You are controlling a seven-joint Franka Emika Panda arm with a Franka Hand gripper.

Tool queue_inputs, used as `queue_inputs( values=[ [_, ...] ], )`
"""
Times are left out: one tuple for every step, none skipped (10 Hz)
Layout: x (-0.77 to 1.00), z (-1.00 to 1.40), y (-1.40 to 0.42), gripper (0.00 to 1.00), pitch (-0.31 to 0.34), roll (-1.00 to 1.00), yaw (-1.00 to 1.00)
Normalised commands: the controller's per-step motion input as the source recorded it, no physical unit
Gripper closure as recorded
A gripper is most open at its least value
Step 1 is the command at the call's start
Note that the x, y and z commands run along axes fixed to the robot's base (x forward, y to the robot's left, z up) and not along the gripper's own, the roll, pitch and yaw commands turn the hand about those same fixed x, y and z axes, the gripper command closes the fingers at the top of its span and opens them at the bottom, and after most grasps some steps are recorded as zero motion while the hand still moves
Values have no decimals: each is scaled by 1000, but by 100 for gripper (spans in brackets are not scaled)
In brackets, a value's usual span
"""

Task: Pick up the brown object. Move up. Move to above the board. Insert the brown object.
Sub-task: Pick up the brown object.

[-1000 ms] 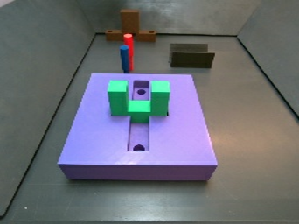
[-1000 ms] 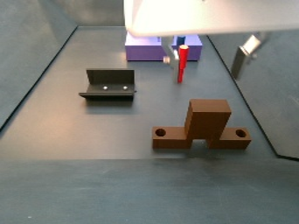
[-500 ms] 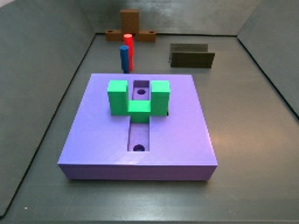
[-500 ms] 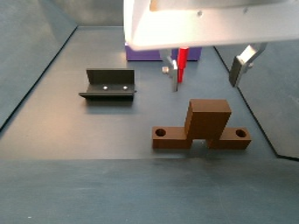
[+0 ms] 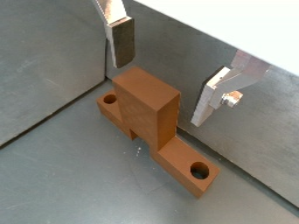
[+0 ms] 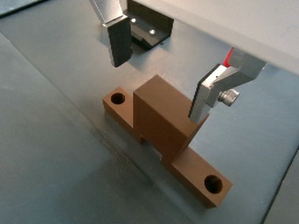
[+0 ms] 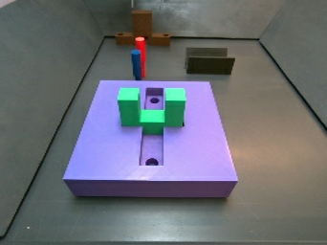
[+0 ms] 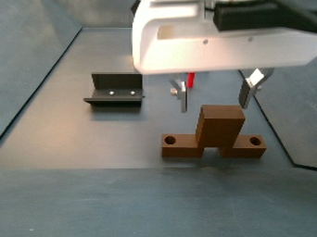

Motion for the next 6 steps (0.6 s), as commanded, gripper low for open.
queue_inputs(
  values=[
    [-317, 17, 0, 0, 0, 0, 0],
    [-314, 126, 0, 0, -19, 0, 0],
    [-214, 109, -11, 0, -4, 0, 0],
    [-197, 6, -23, 0, -6, 0, 0],
    [-29, 0, 0, 0, -23, 0, 0],
    [31, 0, 0, 0, 0, 0, -20]
  ],
)
